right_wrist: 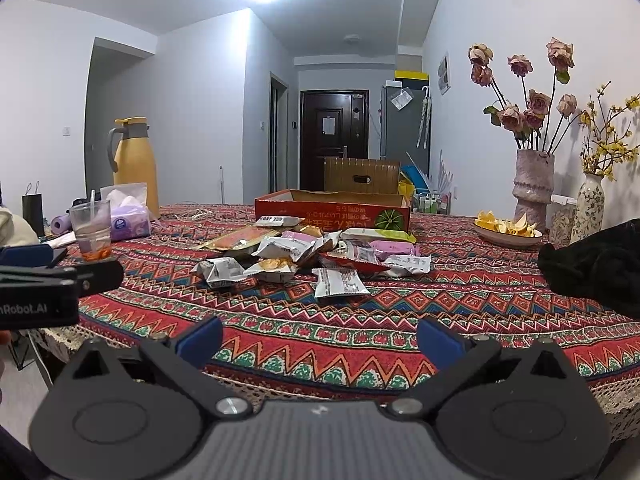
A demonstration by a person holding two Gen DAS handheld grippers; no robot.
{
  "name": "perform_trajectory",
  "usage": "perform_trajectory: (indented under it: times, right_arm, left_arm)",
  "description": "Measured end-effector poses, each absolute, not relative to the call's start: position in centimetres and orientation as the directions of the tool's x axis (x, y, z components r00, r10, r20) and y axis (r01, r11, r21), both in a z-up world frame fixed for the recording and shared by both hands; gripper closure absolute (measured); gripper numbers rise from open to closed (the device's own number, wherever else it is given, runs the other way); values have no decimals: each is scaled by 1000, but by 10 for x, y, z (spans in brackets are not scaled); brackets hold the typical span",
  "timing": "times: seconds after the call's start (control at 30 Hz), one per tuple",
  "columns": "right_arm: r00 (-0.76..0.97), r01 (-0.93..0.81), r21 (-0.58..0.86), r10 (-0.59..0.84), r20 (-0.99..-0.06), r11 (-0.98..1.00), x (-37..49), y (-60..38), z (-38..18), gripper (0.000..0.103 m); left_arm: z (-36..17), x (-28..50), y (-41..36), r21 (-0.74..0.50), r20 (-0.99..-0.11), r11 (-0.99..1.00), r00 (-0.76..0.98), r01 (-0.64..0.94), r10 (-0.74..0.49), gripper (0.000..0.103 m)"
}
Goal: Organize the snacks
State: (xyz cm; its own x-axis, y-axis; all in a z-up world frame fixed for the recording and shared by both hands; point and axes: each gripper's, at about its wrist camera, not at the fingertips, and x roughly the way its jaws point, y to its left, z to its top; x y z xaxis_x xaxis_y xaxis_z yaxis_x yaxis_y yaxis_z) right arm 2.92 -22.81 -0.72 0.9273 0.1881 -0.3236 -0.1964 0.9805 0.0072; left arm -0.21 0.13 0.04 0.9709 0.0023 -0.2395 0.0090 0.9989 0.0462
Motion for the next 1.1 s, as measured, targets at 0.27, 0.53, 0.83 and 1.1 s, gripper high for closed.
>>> perform_trajectory:
  times: [0.27, 0.53, 0.83, 1.1]
  right_arm:
    - [928, -194, 4, 185, -324, 981, 29, -227, -8, 0]
    - [928, -188, 2, 179, -326, 982, 30, -228, -8, 0]
    - [929, -185, 1, 175, -327, 983, 30, -228, -9, 0]
    - [929, -183, 1, 174, -326, 983, 30, -229, -8, 0]
  left_arm:
    - [-2, -2, -1, 48, -239, 999, 971, 11, 0, 0]
    - [-3, -2, -2, 49, -241, 999, 971, 15, -2, 0]
    - [-6, -3, -3, 49, -243, 998, 970, 27, -14, 0]
    - [-4, -2, -2, 51, -244, 998, 970, 33, -19, 0]
